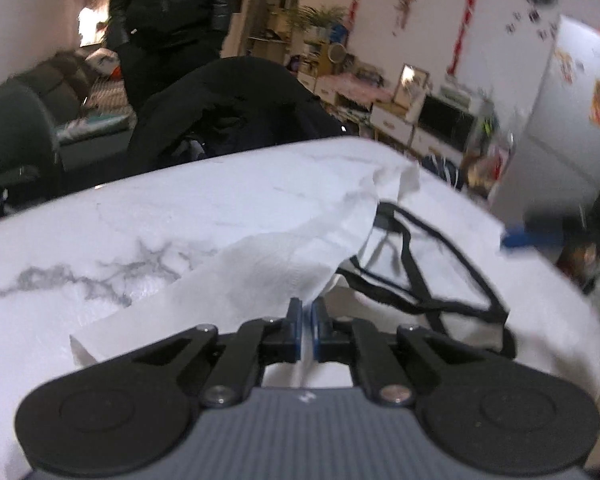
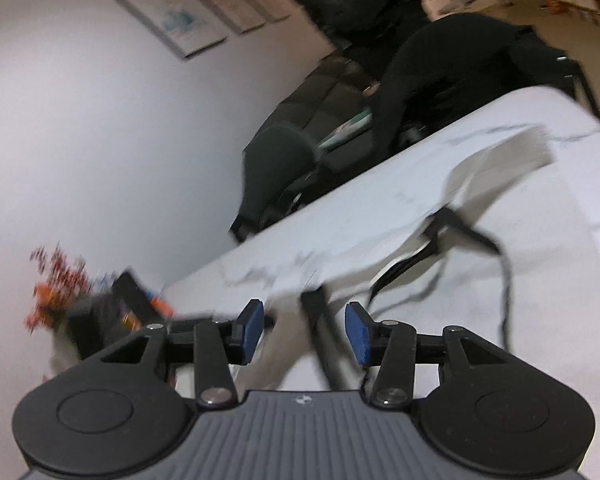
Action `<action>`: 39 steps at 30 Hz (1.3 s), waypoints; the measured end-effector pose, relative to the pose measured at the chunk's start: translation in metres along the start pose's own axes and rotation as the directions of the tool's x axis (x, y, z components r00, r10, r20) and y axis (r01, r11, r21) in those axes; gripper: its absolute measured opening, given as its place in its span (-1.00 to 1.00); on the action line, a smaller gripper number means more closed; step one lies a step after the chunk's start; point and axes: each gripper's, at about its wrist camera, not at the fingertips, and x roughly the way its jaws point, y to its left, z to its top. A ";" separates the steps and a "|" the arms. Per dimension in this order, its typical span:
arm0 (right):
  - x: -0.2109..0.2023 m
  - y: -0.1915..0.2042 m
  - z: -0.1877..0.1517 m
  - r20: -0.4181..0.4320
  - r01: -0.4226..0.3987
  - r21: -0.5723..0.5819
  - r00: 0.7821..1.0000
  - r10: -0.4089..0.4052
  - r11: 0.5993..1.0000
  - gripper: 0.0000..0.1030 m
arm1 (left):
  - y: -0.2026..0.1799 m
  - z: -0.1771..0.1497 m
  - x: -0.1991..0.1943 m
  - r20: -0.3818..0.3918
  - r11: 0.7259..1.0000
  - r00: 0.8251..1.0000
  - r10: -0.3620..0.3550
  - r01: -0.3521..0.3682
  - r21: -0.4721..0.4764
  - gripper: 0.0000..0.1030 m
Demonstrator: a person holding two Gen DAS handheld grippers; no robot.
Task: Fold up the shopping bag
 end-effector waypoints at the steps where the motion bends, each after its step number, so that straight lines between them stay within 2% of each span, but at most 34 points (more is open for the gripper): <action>1: 0.004 0.005 -0.004 -0.019 -0.010 -0.018 1.000 0.010 1.000 -0.12 | 0.003 0.004 0.000 0.005 1.000 1.000 -0.001 0.002 -0.026 -0.93; 6: 0.036 0.027 -0.027 -0.120 -0.015 -0.130 0.993 0.000 0.991 -0.11 | 0.023 0.021 -0.002 0.046 0.987 0.999 0.016 -0.009 -0.158 -0.93; 10: 0.066 0.034 -0.046 -0.180 0.051 -0.234 0.979 -0.094 0.971 -0.10 | 0.040 0.028 -0.001 0.081 0.966 0.995 0.054 -0.031 -0.256 -0.93; 14: 0.080 0.032 -0.053 -0.197 0.119 -0.308 0.963 -0.186 0.944 -0.10 | 0.059 0.035 0.003 0.098 0.942 0.989 0.112 -0.074 -0.326 -0.93; 18: 0.081 0.028 -0.048 -0.153 0.175 -0.352 0.958 -0.241 0.920 -0.10 | 0.073 0.045 0.014 0.094 0.932 0.981 0.170 -0.130 -0.337 -0.91; 26: 0.087 0.021 -0.021 -0.097 0.233 -0.319 0.956 -0.275 0.919 -0.10 | 0.084 0.063 0.026 0.118 0.932 0.968 0.221 -0.174 -0.318 -0.80; 31: 0.095 0.005 0.006 -0.072 0.237 -0.238 0.963 -0.260 0.942 -0.10 | 0.083 0.070 0.023 0.152 0.920 0.938 0.310 -0.256 -0.296 -0.77; 32: 0.094 0.002 0.011 -0.064 0.232 -0.216 0.966 -0.251 0.948 -0.10 | 0.082 0.071 0.022 0.163 0.918 0.932 0.325 -0.269 -0.291 -0.71; 34: 0.095 -0.004 0.022 -0.038 0.240 -0.177 0.968 -0.250 0.955 -0.10 | 0.080 0.071 0.020 0.175 0.921 0.926 0.333 -0.280 -0.270 -0.45; 35: 0.096 -0.007 0.027 -0.025 0.250 -0.166 0.966 -0.257 0.954 -0.10 | 0.080 0.072 0.019 0.179 0.922 0.924 0.337 -0.286 -0.260 -0.23; 36: 0.098 -0.009 0.032 -0.013 0.260 -0.156 0.964 -0.266 0.953 -0.10 | 0.080 0.072 0.018 0.183 0.923 0.922 0.341 -0.291 -0.252 -0.13; 38: 0.097 -0.013 0.038 0.008 0.273 -0.140 0.961 -0.275 0.952 -0.10 | 0.080 0.071 0.015 0.192 0.925 0.920 0.343 -0.295 -0.240 -0.07; 39: 0.095 -0.017 0.041 0.023 0.278 -0.128 0.961 -0.277 0.952 -0.10 | 0.081 0.070 0.012 0.196 0.926 0.920 0.340 -0.291 -0.242 0.05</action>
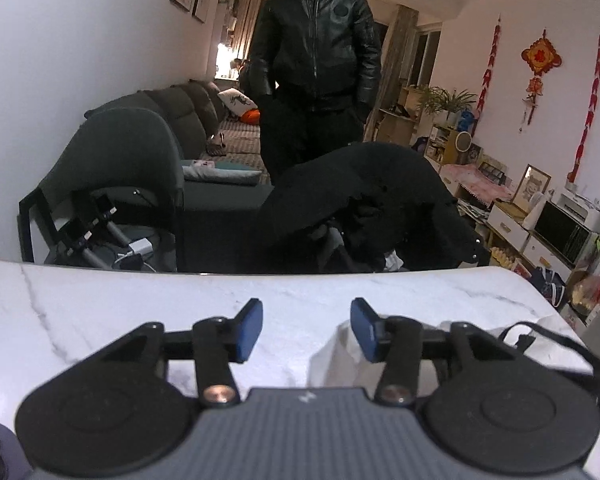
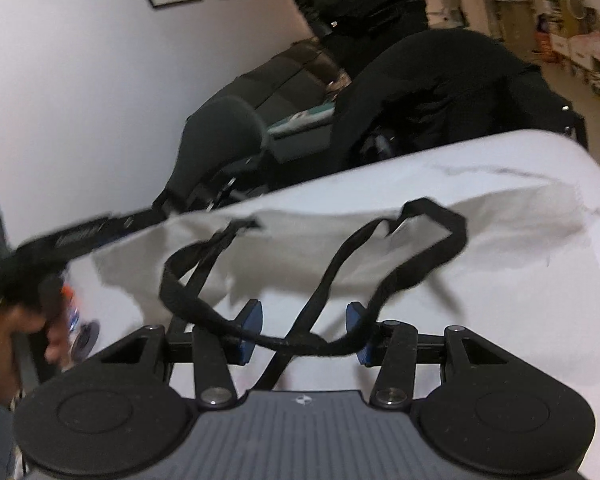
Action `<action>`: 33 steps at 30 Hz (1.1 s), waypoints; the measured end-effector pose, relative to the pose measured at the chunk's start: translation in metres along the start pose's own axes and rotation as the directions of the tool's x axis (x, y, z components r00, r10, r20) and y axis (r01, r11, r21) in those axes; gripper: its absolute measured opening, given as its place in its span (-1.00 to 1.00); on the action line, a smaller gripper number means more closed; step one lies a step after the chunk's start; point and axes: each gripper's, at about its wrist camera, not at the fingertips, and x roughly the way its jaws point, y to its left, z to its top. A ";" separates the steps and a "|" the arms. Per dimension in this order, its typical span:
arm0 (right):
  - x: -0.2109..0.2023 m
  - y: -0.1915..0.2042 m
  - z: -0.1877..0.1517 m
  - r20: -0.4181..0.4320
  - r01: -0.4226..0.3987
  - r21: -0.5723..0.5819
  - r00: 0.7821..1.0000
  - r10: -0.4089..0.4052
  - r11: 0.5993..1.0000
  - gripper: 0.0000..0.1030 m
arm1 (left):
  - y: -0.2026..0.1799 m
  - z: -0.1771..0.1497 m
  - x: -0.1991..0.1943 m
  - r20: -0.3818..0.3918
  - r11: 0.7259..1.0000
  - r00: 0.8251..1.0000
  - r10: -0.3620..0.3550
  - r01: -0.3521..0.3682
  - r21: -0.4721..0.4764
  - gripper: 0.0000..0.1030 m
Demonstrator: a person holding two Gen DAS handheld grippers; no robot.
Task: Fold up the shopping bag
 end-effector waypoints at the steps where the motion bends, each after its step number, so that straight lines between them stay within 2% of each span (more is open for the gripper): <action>1: -0.001 -0.004 0.002 0.016 0.002 0.013 1.000 -0.003 1.000 -0.10 | 0.003 0.000 -0.002 0.006 1.000 1.000 -0.004 0.005 -0.007 0.12; 3: -0.002 -0.013 0.008 0.039 0.009 0.042 0.999 -0.010 0.999 -0.10 | 0.007 0.001 -0.004 0.024 1.000 1.000 -0.007 0.008 -0.019 0.33; 7: -0.006 -0.024 0.015 0.048 0.036 0.068 0.998 -0.039 0.997 -0.10 | 0.013 0.001 -0.012 0.045 0.999 0.999 -0.025 0.027 -0.025 0.35; 10: -0.008 -0.032 0.015 0.047 0.047 0.076 0.998 -0.051 0.996 -0.10 | 0.018 -0.002 -0.024 0.072 0.998 0.996 -0.054 0.055 -0.013 0.46; 12: -0.012 -0.038 0.015 0.049 0.056 0.082 0.997 -0.060 0.995 -0.10 | 0.018 -0.006 -0.033 0.091 0.997 0.993 -0.078 0.078 0.004 0.58; 15: -0.017 -0.047 0.015 0.045 0.069 0.096 0.996 -0.073 0.993 -0.10 | 0.017 -0.013 -0.040 0.091 0.992 0.990 -0.110 0.104 0.064 0.66; 18: -0.025 -0.057 0.016 0.043 0.092 0.103 0.994 -0.097 0.990 -0.06 | 0.014 -0.019 -0.041 0.073 0.987 0.990 -0.124 0.115 0.117 0.67; 19: -0.027 -0.061 0.017 0.048 0.099 0.110 0.993 -0.105 0.989 0.03 | 0.013 -0.021 -0.042 0.070 0.984 0.989 -0.130 0.120 0.130 0.67; 21: -0.034 -0.068 0.017 0.058 0.110 0.120 0.991 -0.118 0.987 0.08 | 0.011 -0.026 -0.041 0.071 0.981 0.989 -0.129 0.117 0.155 0.68; 27: -0.041 -0.089 0.011 0.035 0.215 0.098 0.975 -0.219 0.972 0.11 | 0.005 -0.038 -0.024 0.052 0.970 0.997 -0.063 0.049 0.240 0.66; 33: -0.035 -0.107 0.002 -0.001 0.311 0.057 0.950 -0.312 0.949 0.11 | 0.011 -0.045 -0.001 0.010 0.971 1.000 0.001 -0.003 0.239 0.48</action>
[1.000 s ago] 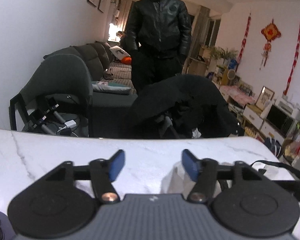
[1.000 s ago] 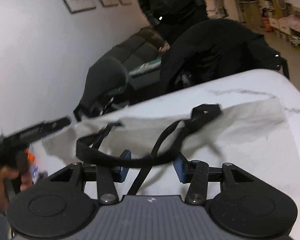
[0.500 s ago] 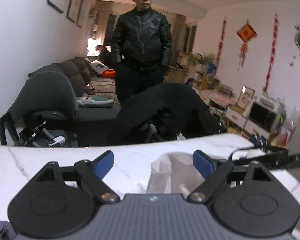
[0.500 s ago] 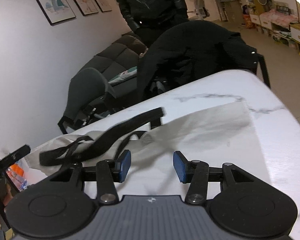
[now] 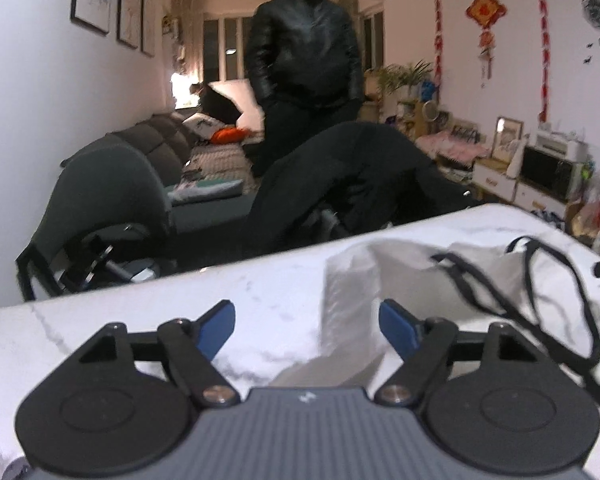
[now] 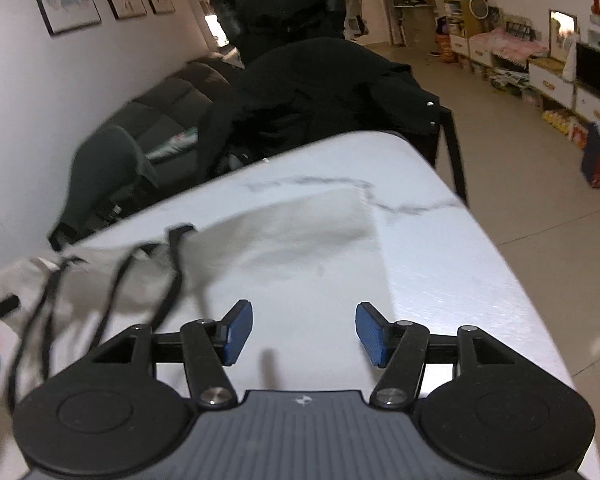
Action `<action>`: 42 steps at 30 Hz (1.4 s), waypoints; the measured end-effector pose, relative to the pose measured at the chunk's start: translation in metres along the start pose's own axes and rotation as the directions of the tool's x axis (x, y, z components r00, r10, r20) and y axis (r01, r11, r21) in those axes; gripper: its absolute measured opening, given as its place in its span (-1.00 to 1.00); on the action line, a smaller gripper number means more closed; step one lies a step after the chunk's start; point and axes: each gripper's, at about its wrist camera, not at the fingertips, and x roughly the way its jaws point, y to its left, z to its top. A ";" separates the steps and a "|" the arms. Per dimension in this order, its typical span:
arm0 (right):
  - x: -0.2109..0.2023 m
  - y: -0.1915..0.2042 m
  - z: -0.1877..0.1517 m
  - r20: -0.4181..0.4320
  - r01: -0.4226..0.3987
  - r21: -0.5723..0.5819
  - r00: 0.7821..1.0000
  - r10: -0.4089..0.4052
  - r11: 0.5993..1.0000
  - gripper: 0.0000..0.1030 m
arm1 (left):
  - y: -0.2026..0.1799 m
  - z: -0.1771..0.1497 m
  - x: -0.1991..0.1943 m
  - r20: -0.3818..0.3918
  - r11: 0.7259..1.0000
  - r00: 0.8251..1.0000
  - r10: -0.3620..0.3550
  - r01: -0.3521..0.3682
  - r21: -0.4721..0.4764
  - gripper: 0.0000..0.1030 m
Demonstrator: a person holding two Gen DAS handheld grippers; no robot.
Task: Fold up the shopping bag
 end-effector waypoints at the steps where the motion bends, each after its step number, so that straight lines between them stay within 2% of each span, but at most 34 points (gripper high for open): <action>1: 0.001 -0.001 -0.002 -0.003 0.017 -0.013 1.000 -0.017 1.000 0.11 | 0.003 -0.002 0.002 -0.005 1.000 1.000 0.007 -0.007 -0.006 0.45; 3: 0.004 -0.005 -0.004 -0.003 0.045 -0.029 0.999 -0.045 0.999 0.11 | 0.007 -0.005 0.007 -0.022 1.000 1.000 0.017 -0.018 -0.024 0.27; 4: 0.006 -0.007 -0.005 -0.003 0.057 -0.033 0.998 -0.057 0.998 0.11 | 0.010 -0.007 0.009 -0.032 0.999 0.999 0.023 -0.024 -0.033 0.24; 8: 0.007 -0.010 -0.007 0.018 0.068 -0.049 0.998 -0.067 0.996 0.11 | 0.018 -0.014 0.018 -0.068 0.997 0.997 0.045 -0.048 -0.055 -0.03; 10: 0.007 -0.008 -0.008 0.026 0.077 -0.072 0.997 -0.075 0.994 0.11 | 0.021 -0.017 0.021 -0.078 0.996 0.995 0.054 -0.059 -0.063 -0.07; 12: 0.008 -0.006 -0.010 0.036 0.089 -0.103 0.996 -0.086 0.991 0.11 | 0.027 -0.021 0.026 -0.095 0.993 0.993 0.068 -0.076 -0.088 -0.38; 15: 0.010 0.001 -0.014 0.054 0.118 -0.159 0.992 -0.111 0.980 0.11 | 0.038 -0.027 0.032 -0.127 0.984 0.988 0.091 -0.108 -0.139 -0.60; 17: 0.012 0.006 -0.017 0.064 0.140 -0.202 0.989 -0.130 0.969 0.11 | 0.045 -0.031 0.036 -0.142 0.978 0.986 0.088 -0.112 -0.177 -0.63; 20: 0.014 0.010 -0.021 0.085 0.156 -0.228 0.987 -0.140 0.961 0.11 | 0.046 -0.035 0.036 -0.123 0.982 0.990 0.074 -0.094 -0.165 -0.59; 22: 0.014 0.010 -0.023 0.097 0.161 -0.225 0.985 -0.142 0.961 0.11 | 0.046 -0.035 0.037 -0.117 0.984 0.991 0.064 -0.082 -0.157 -0.47; 24: 0.014 0.011 -0.024 0.110 0.164 -0.225 0.984 -0.142 0.961 0.09 | 0.048 -0.033 0.040 -0.103 0.985 0.994 0.038 -0.055 -0.164 -0.18; 26: 0.014 0.013 -0.027 0.124 0.163 -0.230 0.983 -0.138 0.959 -0.01 | 0.050 -0.030 0.042 -0.080 0.982 0.996 0.025 -0.040 -0.185 -0.01; 27: 0.014 0.013 -0.028 0.131 0.163 -0.232 0.982 -0.136 0.959 -0.03 | 0.052 -0.028 0.045 -0.067 0.979 0.997 0.022 -0.036 -0.202 0.22; 29: 0.013 0.015 -0.030 0.142 0.163 -0.237 0.981 -0.132 0.958 -0.08 | 0.056 -0.025 0.049 -0.043 0.972 0.999 0.011 -0.021 -0.235 0.47; 31: 0.013 0.017 -0.033 0.154 0.162 -0.245 0.980 -0.127 0.956 -0.31 | 0.059 -0.023 0.056 -0.041 0.965 0.999 -0.023 0.011 -0.263 0.45; 32: 0.013 0.019 -0.034 0.160 0.164 -0.253 0.979 -0.126 0.954 -0.42 | 0.059 -0.023 0.059 -0.047 0.962 0.998 -0.038 0.024 -0.271 0.27; 33: 0.013 0.021 -0.034 0.163 0.162 -0.262 0.979 -0.121 0.952 -0.49 | 0.058 -0.024 0.061 -0.055 0.962 0.997 -0.047 0.031 -0.271 -0.13; 34: 0.014 0.024 -0.034 0.164 0.161 -0.270 0.979 -0.119 0.949 -0.63 | 0.058 -0.025 0.063 -0.063 0.962 0.996 -0.056 0.037 -0.271 -0.34; 35: 0.015 0.026 -0.035 0.166 0.166 -0.280 0.978 -0.123 0.945 -0.73 | 0.057 -0.025 0.064 -0.068 0.961 0.996 -0.062 0.041 -0.272 -0.66; 38: 0.019 0.036 -0.035 0.170 0.178 -0.321 0.977 -0.128 0.930 -0.88 | 0.057 -0.028 0.064 -0.072 0.959 0.996 -0.052 0.029 -0.282 -0.87; 42: 0.022 0.044 -0.036 0.169 0.173 -0.344 0.978 -0.121 0.923 -0.89 | 0.060 -0.031 0.059 -0.097 0.949 0.995 0.011 -0.041 -0.313 -0.91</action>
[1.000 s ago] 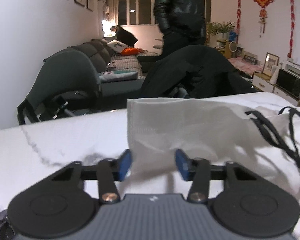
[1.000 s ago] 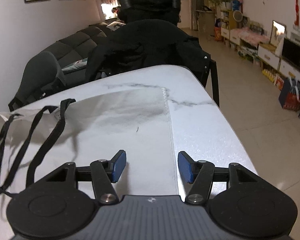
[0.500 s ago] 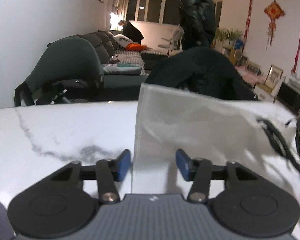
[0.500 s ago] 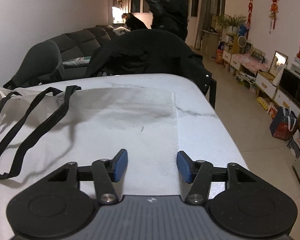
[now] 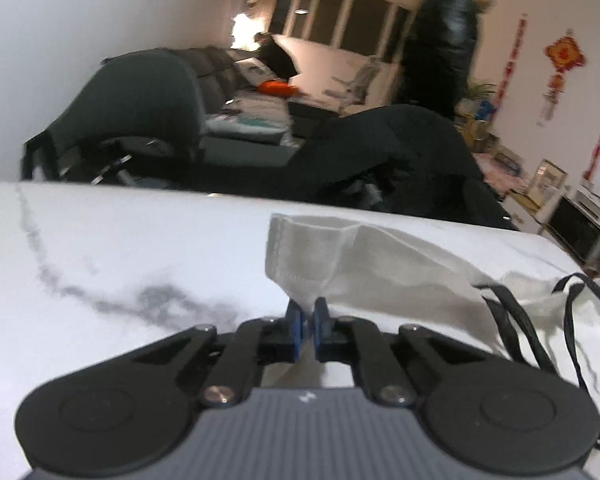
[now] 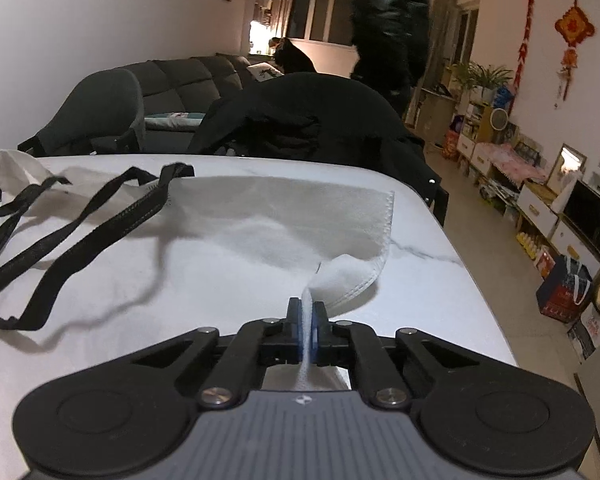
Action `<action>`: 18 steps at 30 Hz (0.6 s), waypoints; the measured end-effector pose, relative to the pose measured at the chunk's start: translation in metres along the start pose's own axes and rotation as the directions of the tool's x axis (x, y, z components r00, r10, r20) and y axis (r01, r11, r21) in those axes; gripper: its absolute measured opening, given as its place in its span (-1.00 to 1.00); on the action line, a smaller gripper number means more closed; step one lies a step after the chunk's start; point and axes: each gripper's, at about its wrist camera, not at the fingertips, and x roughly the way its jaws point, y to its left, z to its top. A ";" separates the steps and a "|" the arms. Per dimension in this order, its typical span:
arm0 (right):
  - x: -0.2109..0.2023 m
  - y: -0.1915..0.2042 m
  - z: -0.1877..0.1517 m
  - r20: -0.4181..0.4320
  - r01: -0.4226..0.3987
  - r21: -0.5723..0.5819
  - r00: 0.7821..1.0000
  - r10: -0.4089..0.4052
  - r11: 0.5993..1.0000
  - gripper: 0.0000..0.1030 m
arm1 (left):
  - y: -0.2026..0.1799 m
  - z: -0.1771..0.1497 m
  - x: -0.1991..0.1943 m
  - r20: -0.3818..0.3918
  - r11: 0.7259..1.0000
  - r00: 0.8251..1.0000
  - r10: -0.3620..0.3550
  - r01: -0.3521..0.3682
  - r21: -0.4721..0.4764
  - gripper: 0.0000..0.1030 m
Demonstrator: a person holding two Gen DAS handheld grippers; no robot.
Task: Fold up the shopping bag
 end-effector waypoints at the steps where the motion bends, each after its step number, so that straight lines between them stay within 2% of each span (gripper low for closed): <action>1: 0.000 0.002 0.000 0.001 -0.007 -0.001 1.000 0.007 1.000 -0.89 | 0.001 0.000 -0.002 -0.007 1.000 1.000 0.024 -0.024 -0.011 -0.91; 6: 0.002 0.015 0.004 0.002 -0.030 -0.023 1.000 0.030 0.999 -0.89 | -0.006 0.001 -0.020 -0.044 0.984 0.983 0.176 -0.176 0.008 -0.92; 13: 0.006 0.031 0.014 -0.024 -0.078 -0.044 0.997 0.077 0.996 -0.90 | 0.003 -0.004 -0.045 -0.052 0.972 0.971 0.233 -0.231 0.032 -0.90; 14: 0.005 0.034 0.016 -0.029 -0.077 -0.045 0.997 0.076 0.996 -0.88 | 0.003 -0.006 -0.047 -0.049 0.970 0.969 0.240 -0.238 0.047 -0.81; 16: 0.002 0.035 0.019 -0.032 -0.091 -0.010 0.995 0.091 0.996 -0.83 | 0.000 -0.011 -0.055 -0.037 0.967 0.968 0.248 -0.245 0.068 -0.46; 17: 0.000 0.034 0.021 -0.030 -0.107 0.012 0.994 0.108 0.994 -0.81 | -0.002 -0.014 -0.060 -0.029 0.967 0.969 0.246 -0.244 0.076 -0.05; 18: -0.003 0.034 0.022 -0.027 -0.125 0.025 0.992 0.126 0.992 -0.78 | -0.004 -0.015 -0.064 -0.018 0.968 0.971 0.240 -0.238 0.084 0.23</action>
